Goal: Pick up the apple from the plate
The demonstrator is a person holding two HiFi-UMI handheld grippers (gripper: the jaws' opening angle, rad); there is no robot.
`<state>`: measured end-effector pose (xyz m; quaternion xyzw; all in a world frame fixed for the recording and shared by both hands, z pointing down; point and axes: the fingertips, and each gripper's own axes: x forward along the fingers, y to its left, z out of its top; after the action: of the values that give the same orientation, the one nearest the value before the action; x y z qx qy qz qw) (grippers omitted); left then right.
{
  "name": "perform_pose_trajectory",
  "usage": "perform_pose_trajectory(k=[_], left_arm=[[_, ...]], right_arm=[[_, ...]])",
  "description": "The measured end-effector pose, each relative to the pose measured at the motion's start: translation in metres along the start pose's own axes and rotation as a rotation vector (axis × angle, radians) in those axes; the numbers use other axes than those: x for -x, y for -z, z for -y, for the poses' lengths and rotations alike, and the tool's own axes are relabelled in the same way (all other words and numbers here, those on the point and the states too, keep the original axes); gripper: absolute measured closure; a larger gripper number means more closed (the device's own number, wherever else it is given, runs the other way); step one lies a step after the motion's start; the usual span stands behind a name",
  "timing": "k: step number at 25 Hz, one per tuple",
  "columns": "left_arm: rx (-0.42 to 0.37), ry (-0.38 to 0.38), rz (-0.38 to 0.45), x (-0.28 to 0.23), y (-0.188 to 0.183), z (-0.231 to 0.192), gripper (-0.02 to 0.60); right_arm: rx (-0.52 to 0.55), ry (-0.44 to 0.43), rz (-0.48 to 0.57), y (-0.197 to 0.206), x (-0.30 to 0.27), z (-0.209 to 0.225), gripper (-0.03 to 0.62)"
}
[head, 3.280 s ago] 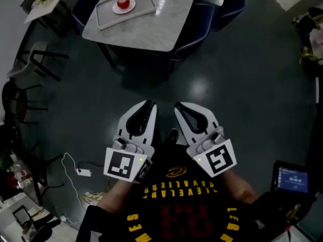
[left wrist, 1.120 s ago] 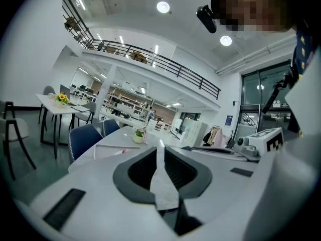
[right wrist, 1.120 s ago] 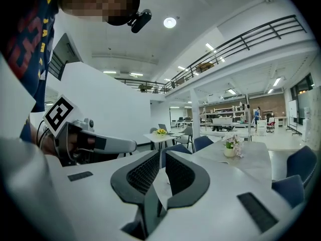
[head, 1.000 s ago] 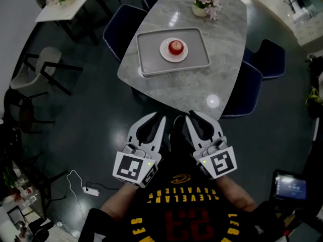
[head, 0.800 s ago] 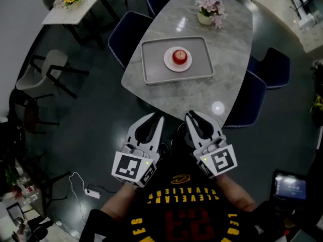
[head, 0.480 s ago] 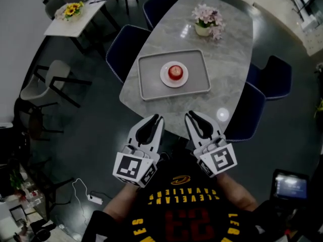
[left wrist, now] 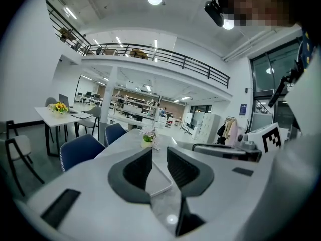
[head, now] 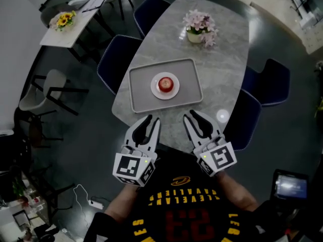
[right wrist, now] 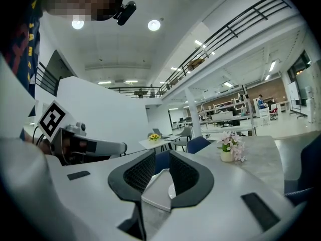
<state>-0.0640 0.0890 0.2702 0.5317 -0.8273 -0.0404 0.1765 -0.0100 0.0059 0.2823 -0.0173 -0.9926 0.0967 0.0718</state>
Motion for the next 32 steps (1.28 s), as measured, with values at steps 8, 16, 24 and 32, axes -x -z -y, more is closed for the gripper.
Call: perform_pose_trajectory(k=[8, 16, 24, 32], left_arm=[[0.033, -0.005, -0.06, -0.032, 0.001, -0.034, 0.497], [0.022, 0.055, -0.18, -0.076, 0.017, -0.076, 0.497], [0.009, 0.055, -0.312, -0.119, 0.044, -0.127, 0.497], [-0.033, 0.064, -0.415, -0.145, 0.067, -0.16, 0.497]], right_arm=[[-0.036, 0.048, -0.062, 0.015, -0.024, 0.026, 0.522], [-0.129, 0.159, -0.126, 0.037, -0.056, 0.058, 0.522], [-0.212, 0.26, -0.207, 0.075, -0.083, 0.089, 0.522], [-0.304, 0.306, -0.27, 0.109, -0.103, 0.105, 0.522]])
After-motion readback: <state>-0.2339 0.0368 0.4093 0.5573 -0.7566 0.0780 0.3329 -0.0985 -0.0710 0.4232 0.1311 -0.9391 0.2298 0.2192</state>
